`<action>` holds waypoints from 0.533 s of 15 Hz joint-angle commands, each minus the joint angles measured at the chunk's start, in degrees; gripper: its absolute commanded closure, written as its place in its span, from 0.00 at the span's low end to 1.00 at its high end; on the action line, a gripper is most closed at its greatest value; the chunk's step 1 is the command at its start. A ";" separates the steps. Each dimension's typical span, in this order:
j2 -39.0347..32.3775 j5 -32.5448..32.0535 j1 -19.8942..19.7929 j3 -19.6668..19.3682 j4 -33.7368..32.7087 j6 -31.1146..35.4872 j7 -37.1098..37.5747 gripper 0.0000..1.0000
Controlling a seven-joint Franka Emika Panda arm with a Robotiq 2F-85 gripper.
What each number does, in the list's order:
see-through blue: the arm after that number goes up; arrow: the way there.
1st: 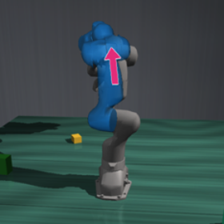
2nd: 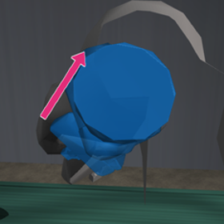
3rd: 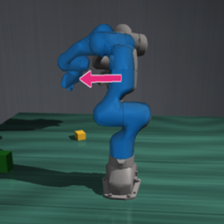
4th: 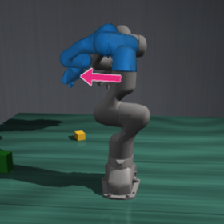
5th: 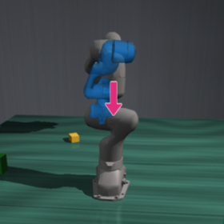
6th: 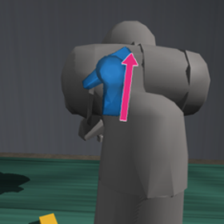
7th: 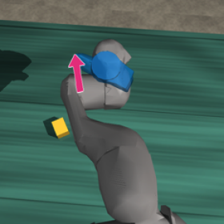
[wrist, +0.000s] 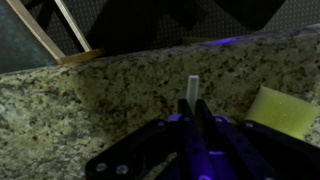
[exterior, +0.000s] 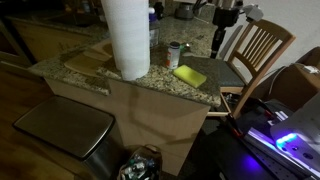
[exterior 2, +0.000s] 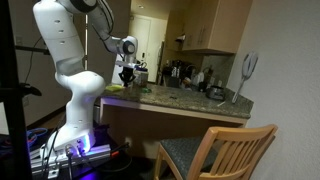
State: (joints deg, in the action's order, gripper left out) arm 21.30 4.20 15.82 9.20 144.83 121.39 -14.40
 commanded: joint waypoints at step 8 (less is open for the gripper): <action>-9.16 0.34 0.40 1.73 1.24 6.58 0.32 0.97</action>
State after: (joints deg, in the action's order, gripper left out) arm 13.75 4.57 16.66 10.55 145.39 125.58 -14.40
